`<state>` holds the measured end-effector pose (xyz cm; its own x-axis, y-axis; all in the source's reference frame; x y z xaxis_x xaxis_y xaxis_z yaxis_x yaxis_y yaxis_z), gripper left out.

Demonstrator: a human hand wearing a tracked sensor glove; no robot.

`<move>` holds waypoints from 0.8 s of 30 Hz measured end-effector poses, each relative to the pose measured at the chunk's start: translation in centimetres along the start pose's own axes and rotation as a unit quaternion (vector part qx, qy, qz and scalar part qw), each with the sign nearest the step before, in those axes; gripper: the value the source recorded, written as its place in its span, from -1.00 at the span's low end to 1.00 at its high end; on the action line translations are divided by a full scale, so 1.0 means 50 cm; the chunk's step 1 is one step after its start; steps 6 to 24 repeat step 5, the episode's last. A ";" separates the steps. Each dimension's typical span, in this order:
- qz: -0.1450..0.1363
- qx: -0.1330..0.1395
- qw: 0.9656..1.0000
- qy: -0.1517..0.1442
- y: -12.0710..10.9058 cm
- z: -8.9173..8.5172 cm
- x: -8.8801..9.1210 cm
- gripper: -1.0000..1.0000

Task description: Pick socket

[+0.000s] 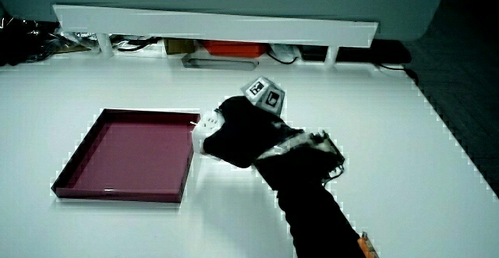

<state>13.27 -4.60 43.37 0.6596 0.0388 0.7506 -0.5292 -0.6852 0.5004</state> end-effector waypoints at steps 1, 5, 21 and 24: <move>0.005 -0.001 1.000 0.001 0.005 -0.003 -0.007 1.00; 0.036 -0.003 0.999 0.002 0.021 -0.015 -0.033 1.00; 0.036 -0.003 0.999 0.002 0.021 -0.015 -0.033 1.00; 0.036 -0.003 0.999 0.002 0.021 -0.015 -0.033 1.00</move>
